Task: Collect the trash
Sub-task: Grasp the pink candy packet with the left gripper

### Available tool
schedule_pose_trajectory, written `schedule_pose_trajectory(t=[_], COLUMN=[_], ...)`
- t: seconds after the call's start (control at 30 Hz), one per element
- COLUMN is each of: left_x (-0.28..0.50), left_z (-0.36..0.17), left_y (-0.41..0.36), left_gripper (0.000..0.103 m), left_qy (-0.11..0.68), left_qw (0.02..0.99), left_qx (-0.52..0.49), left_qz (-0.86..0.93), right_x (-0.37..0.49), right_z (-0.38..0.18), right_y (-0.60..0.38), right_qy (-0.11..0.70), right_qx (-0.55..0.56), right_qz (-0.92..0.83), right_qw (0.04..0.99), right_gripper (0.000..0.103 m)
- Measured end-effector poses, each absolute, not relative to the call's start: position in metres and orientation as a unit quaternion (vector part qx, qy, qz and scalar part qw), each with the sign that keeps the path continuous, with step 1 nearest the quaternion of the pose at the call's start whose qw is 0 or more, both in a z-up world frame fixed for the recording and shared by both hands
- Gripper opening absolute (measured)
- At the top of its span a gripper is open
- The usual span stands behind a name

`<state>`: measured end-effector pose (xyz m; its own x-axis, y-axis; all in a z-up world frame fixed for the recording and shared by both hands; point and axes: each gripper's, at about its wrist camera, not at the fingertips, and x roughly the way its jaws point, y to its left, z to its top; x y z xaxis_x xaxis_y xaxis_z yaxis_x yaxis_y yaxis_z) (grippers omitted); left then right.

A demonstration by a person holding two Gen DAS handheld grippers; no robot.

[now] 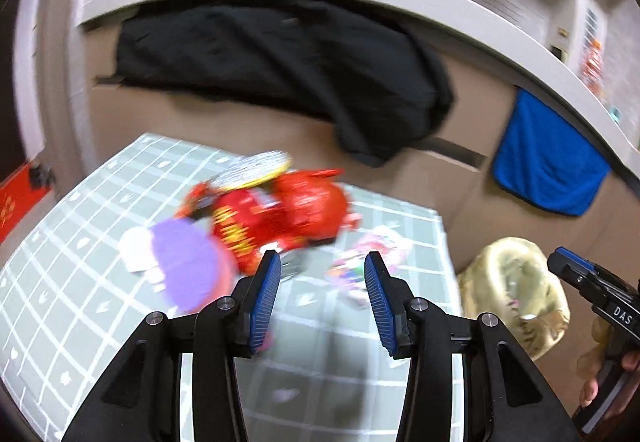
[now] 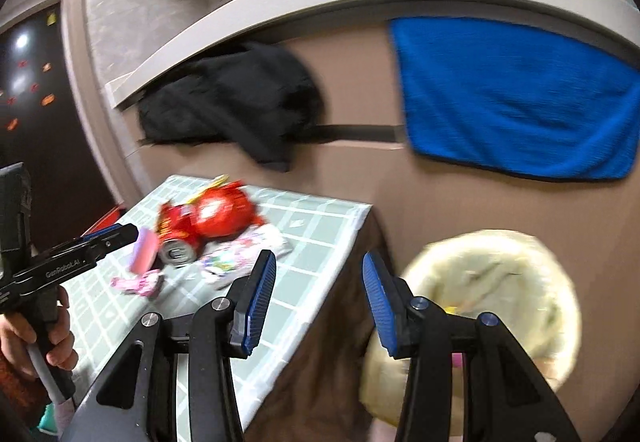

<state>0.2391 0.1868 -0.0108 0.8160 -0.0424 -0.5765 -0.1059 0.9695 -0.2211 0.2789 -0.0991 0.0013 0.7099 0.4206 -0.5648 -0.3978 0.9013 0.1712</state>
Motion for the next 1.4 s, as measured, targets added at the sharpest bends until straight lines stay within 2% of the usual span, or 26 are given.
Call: schedule_pose_trajectory(t=[0.27, 0.53, 0.9, 1.23, 1.33, 1.4], left_x=[0.222, 0.245, 0.235, 0.264, 0.268, 0.27], left_z=[-0.047, -0.08, -0.093, -0.098, -0.098, -0.099], left_y=[0.248, 0.283, 0.242, 0.227, 0.224, 0.224], left_gripper=[0.045, 0.045, 0.045, 0.045, 0.037, 0.025], left_qy=[0.333, 0.381, 0.431, 0.45, 0.449, 0.453], left_qw=[0.932, 0.906, 0.888, 0.888, 0.889, 0.887], left_qx=[-0.139, -0.183, -0.131, -0.089, -0.087, -0.091], left_qz=[-0.002, 0.001, -0.092, -0.027, -0.018, -0.019], right_x=[0.276, 0.272, 0.276, 0.277, 0.279, 0.281], right_z=[-0.012, -0.023, -0.035, -0.045, -0.047, -0.048], right_y=[-0.043, -0.027, -0.031, -0.036, -0.039, -0.04], right_qy=[0.33, 0.347, 0.366, 0.378, 0.38, 0.383], right_qx=[-0.015, -0.028, -0.026, -0.022, -0.019, -0.014], right_qz=[0.268, 0.279, 0.276, 0.273, 0.268, 0.266], right_qw=[0.905, 0.895, 0.888, 0.885, 0.885, 0.885], right_gripper=[0.043, 0.043, 0.043, 0.043, 0.043, 0.043])
